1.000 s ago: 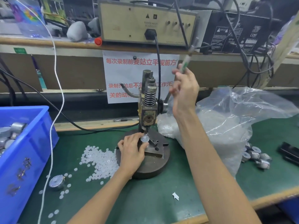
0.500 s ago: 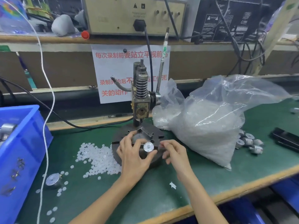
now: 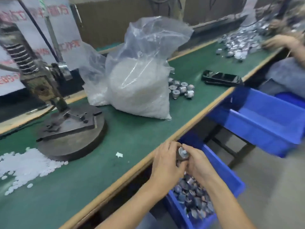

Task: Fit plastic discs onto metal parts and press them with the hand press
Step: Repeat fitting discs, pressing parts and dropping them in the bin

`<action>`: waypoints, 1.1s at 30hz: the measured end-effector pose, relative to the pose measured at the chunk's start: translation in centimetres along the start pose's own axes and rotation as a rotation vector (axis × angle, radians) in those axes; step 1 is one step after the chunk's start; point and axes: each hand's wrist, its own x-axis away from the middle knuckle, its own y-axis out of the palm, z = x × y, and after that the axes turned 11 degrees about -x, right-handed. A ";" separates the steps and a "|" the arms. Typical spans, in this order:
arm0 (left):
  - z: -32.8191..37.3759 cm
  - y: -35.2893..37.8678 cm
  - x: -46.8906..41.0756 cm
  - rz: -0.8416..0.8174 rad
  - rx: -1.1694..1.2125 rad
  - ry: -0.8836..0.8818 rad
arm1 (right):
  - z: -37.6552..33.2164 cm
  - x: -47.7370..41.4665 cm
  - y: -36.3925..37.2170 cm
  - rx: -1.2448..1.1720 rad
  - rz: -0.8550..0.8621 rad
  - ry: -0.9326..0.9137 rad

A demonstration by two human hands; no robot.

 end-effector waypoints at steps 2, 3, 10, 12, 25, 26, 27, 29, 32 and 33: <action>0.8 2.2 -0.6 -0.165 -0.102 0.044 | 0.6 -0.1 -3.3 0.023 0.151 0.039; 1.0 3.1 -0.9 -0.214 -0.125 0.047 | 1.0 -0.4 -4.8 0.033 0.226 0.063; -0.1 4.9 -2.0 -0.260 -0.067 -0.036 | 5.1 -4.2 -12.3 0.251 0.582 0.099; -0.5 4.5 -1.9 -0.210 -0.056 -0.038 | 5.8 -4.6 -13.3 0.328 0.605 0.090; -2.3 -0.7 -1.9 0.003 0.070 0.011 | 1.6 -3.0 -8.5 0.380 0.541 -0.231; -2.5 -1.2 -2.0 0.006 0.060 0.012 | 0.6 -2.9 -7.2 0.367 0.501 -0.286; -2.8 -1.9 -2.0 0.013 0.052 0.015 | -0.4 -2.8 -5.6 0.365 0.446 -0.347; -3.6 -4.2 -1.5 0.044 0.025 0.006 | -1.9 -2.6 -1.6 0.383 0.286 -0.449; -5.5 -8.7 -0.6 0.096 -0.062 0.003 | -3.1 -2.5 5.3 0.404 0.003 -0.496; -6.2 -10.5 -0.3 0.113 -0.097 0.003 | -3.2 -2.5 7.7 0.417 -0.081 -0.494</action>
